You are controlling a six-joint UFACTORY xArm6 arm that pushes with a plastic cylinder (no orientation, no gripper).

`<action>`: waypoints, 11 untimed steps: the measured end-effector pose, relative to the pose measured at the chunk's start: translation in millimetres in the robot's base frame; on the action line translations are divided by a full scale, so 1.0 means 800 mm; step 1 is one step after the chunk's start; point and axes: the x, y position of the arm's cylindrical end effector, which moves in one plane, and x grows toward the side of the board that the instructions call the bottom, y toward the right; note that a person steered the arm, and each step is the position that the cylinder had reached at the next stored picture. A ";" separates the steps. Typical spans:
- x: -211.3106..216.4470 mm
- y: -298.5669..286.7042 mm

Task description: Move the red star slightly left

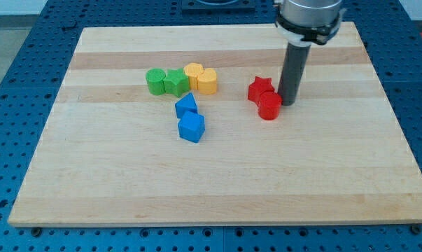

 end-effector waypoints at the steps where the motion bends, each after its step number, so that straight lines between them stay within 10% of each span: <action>1: -0.002 0.002; 11: -0.017 -0.139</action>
